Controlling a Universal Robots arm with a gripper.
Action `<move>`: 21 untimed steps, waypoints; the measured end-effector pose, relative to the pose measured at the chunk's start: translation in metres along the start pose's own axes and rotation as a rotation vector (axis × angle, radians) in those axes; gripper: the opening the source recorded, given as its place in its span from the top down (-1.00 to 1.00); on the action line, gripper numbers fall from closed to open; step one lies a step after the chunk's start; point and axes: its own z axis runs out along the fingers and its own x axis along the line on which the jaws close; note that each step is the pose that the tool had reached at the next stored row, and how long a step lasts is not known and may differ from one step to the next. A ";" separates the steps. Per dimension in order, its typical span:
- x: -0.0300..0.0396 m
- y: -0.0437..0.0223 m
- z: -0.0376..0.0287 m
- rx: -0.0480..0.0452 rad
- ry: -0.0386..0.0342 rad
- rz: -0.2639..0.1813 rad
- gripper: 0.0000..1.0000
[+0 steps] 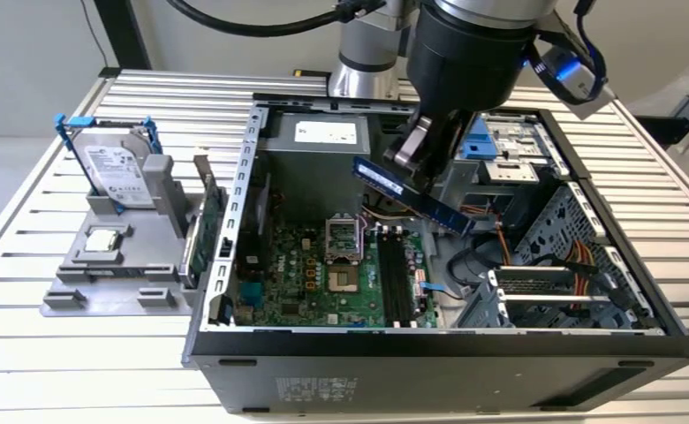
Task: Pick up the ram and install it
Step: 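Insert the ram into the slot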
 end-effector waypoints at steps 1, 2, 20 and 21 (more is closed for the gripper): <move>0.0000 0.0000 0.0000 -0.0001 -0.0001 0.007 1.00; 0.0000 0.0000 0.0000 -0.0001 -0.0003 0.013 1.00; 0.0000 0.0000 0.0000 -0.0013 -0.0034 0.124 1.00; 0.0000 0.0000 0.0000 -0.0013 -0.0035 0.129 1.00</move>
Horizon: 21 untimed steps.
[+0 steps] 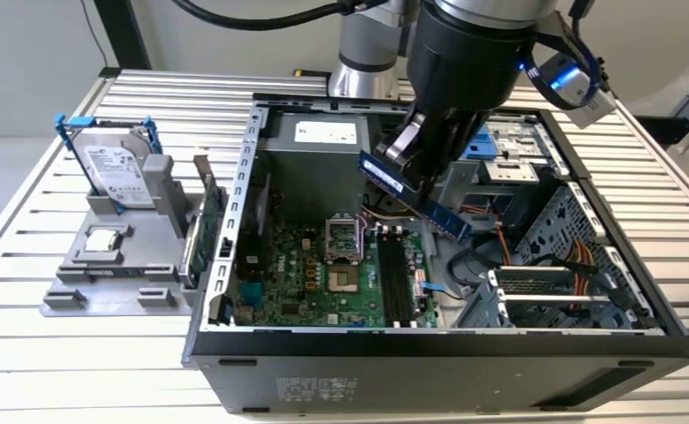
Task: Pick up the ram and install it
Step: 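Insert the ram into the slot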
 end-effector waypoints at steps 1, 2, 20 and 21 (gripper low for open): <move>0.0000 0.0000 0.0000 -0.0001 -0.0001 0.006 1.00; 0.0000 0.0000 0.0000 -0.0001 -0.0003 0.011 1.00; 0.0000 0.0000 0.0000 -0.0011 -0.0029 0.106 1.00; 0.0000 0.0000 0.0000 -0.0011 -0.0031 0.111 1.00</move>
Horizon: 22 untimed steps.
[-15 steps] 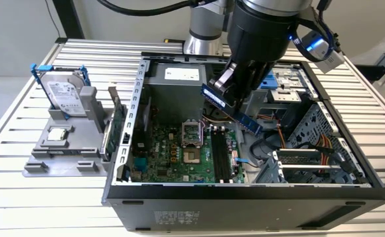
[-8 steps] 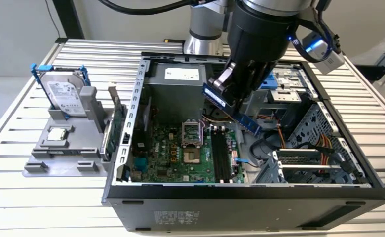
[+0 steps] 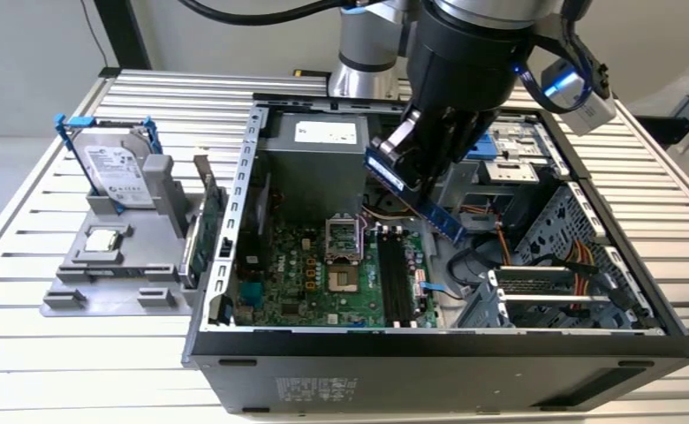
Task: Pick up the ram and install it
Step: 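Insert the ram into the slot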
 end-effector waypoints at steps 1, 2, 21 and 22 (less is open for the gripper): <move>0.0000 0.0000 0.0000 0.0000 -0.0001 0.005 1.00; 0.0000 0.0000 0.0000 -0.0001 -0.0003 0.010 1.00; 0.0000 0.0000 0.0000 -0.0012 -0.0031 0.114 1.00; 0.0000 0.0000 0.0000 -0.0012 -0.0033 0.119 1.00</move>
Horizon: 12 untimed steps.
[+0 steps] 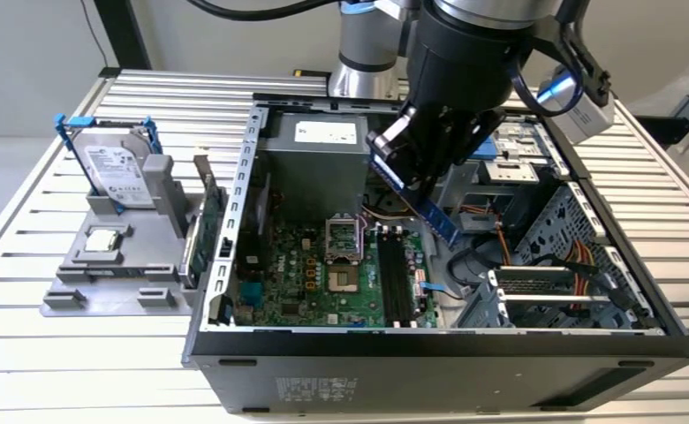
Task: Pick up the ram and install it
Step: 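Insert the ram into the slot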
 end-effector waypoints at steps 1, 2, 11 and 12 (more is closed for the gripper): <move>0.0000 0.0000 0.0000 0.0000 -0.0001 0.006 1.00; 0.0000 0.0000 0.0000 -0.0001 -0.0003 0.011 1.00; 0.0000 0.0000 0.0000 -0.0006 -0.0018 0.065 1.00; 0.0000 0.0000 0.0000 -0.0007 -0.0019 0.071 1.00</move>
